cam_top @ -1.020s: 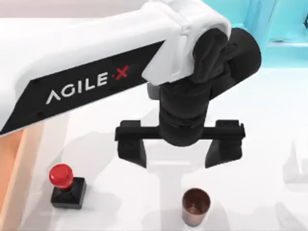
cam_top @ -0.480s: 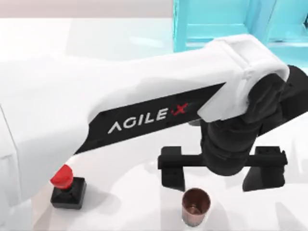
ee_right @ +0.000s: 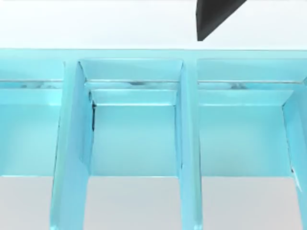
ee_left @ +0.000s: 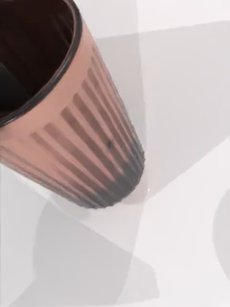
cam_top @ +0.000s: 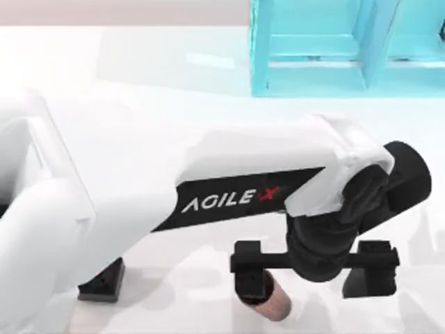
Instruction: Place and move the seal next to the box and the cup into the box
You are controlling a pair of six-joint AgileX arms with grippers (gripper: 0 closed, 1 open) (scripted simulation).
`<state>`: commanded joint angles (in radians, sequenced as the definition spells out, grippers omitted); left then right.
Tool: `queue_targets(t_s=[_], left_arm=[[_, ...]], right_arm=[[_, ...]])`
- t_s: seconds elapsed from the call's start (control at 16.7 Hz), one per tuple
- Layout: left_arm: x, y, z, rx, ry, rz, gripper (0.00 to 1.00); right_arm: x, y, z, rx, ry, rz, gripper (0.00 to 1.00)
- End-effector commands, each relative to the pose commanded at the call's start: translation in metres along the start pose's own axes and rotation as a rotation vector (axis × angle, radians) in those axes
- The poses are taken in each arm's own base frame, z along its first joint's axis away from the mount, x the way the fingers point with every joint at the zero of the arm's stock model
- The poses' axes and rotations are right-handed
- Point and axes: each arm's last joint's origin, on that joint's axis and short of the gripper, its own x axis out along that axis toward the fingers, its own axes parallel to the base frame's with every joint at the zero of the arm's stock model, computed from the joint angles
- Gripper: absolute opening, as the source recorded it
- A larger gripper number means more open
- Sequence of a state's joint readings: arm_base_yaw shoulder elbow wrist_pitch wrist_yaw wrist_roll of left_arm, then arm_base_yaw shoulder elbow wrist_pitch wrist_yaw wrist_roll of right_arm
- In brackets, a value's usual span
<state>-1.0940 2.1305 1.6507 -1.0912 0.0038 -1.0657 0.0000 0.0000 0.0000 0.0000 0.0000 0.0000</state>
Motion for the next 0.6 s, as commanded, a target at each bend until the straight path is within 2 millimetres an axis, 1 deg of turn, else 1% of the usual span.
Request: queue_targets(t_s=[0.12, 0.18, 0.42, 0.6], left_arm=[[0.0134, 0.0008, -0.0008, 0.0, 0.0, 0.0, 1.0], [0.0163, 0.001, -0.001, 0.0, 0.0, 0.0, 1.0], [0.0167, 0.0011, -0.0011, 0.0, 0.0, 0.0, 1.0], [0.0167, 0.0011, -0.0011, 0.0, 0.0, 0.0, 0.77]], right_arm=[[0.0, 0.0, 0.0, 0.0, 0.0, 0.0, 1.0], [0.0, 0.0, 0.0, 0.0, 0.0, 0.0, 1.0], [0.0, 0.0, 0.0, 0.0, 0.0, 0.0, 1.0], [0.0, 0.0, 0.0, 0.0, 0.0, 0.0, 1.0]])
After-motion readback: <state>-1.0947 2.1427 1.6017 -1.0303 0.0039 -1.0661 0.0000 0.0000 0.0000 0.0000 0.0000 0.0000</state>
